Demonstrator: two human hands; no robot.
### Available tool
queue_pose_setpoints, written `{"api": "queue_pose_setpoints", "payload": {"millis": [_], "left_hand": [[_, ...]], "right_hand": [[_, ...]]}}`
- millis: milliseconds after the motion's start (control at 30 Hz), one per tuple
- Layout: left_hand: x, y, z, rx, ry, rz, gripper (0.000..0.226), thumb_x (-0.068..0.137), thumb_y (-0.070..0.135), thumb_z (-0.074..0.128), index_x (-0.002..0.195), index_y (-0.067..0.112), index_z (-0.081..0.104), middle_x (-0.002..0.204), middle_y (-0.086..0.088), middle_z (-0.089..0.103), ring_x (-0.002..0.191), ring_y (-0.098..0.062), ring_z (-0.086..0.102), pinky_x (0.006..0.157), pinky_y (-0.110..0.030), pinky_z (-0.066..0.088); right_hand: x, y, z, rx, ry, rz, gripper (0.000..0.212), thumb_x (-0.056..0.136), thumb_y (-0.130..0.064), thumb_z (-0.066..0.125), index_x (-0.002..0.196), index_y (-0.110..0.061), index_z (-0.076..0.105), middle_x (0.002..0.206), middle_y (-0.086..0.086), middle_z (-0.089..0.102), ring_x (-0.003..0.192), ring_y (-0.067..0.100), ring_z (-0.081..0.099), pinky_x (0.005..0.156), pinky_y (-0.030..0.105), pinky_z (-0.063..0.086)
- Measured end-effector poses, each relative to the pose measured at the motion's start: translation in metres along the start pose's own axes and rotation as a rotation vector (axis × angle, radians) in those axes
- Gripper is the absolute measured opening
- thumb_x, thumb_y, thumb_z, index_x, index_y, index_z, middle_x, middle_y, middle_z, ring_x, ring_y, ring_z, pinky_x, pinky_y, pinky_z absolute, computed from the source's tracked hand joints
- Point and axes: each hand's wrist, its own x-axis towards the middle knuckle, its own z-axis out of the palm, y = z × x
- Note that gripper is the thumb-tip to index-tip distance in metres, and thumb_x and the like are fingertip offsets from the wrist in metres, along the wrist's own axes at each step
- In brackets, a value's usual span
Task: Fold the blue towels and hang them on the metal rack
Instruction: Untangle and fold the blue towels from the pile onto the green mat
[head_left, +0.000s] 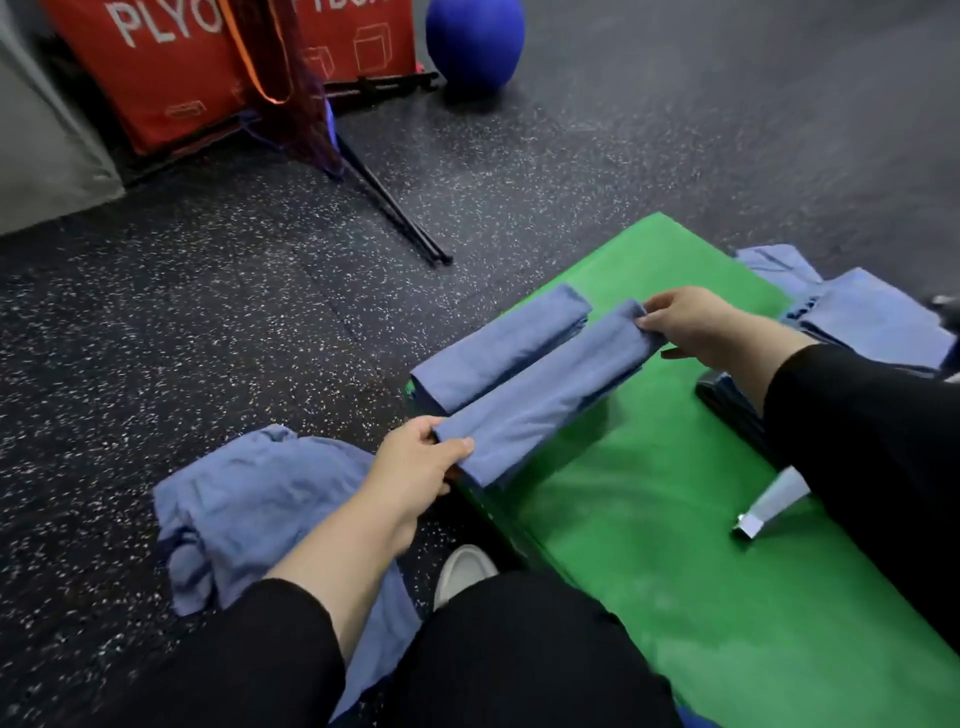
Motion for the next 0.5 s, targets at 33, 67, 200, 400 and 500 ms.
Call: {"api": "queue_pose_setpoints", "payload": {"millis": [33,67,200,400,500], "left_hand": [[0.009,-0.004,0.006,0.002,0.003,-0.01,0.015,0.095,0.009,0.067,0.109,0.013,0.066,0.082,0.003,0.067,0.065,-0.008,0.058,0.057,-0.022,0.045],[0.015,-0.007,0.012,0.002,0.01,-0.013,0.014,0.095,0.008,0.067,0.108,0.013,0.065,0.079,0.004,0.067,0.06,-0.005,0.058,0.054,-0.019,0.045],[0.04,-0.017,0.029,0.014,0.018,-0.002,0.021,0.094,0.0,0.066,0.112,0.008,0.063,0.08,0.001,0.067,0.045,0.007,0.055,0.045,-0.008,0.041],[0.064,-0.036,0.036,0.57,0.261,0.223,0.042,0.088,0.027,0.077,0.125,0.016,0.063,0.114,-0.008,0.06,0.095,-0.02,0.057,0.085,-0.029,0.043],[0.057,-0.038,0.051,0.924,0.304,0.576,0.048,0.088,0.033,0.074,0.132,0.019,0.062,0.125,-0.008,0.056,0.113,-0.031,0.056,0.095,-0.046,0.046]], "right_hand": [[0.008,0.007,0.002,-0.021,0.013,0.002,0.015,0.097,-0.011,0.057,0.108,-0.014,0.067,0.098,0.011,0.064,0.091,0.024,0.056,0.079,0.039,0.048],[0.015,0.013,0.005,-0.037,0.025,0.005,0.017,0.097,-0.012,0.058,0.111,-0.013,0.067,0.099,0.011,0.064,0.09,0.024,0.055,0.078,0.038,0.047],[0.044,0.031,0.014,-0.092,0.041,0.019,0.023,0.097,-0.013,0.059,0.119,-0.015,0.066,0.099,0.012,0.063,0.087,0.024,0.053,0.07,0.033,0.044],[0.072,0.041,0.031,-0.268,0.239,0.025,0.045,0.096,-0.03,0.064,0.136,-0.01,0.058,0.128,0.02,0.065,0.113,0.035,0.062,0.097,0.041,0.05],[0.053,0.044,0.057,-0.408,0.352,-0.151,0.049,0.096,-0.044,0.059,0.136,-0.016,0.057,0.137,0.012,0.058,0.126,0.034,0.054,0.103,0.049,0.045]]}}
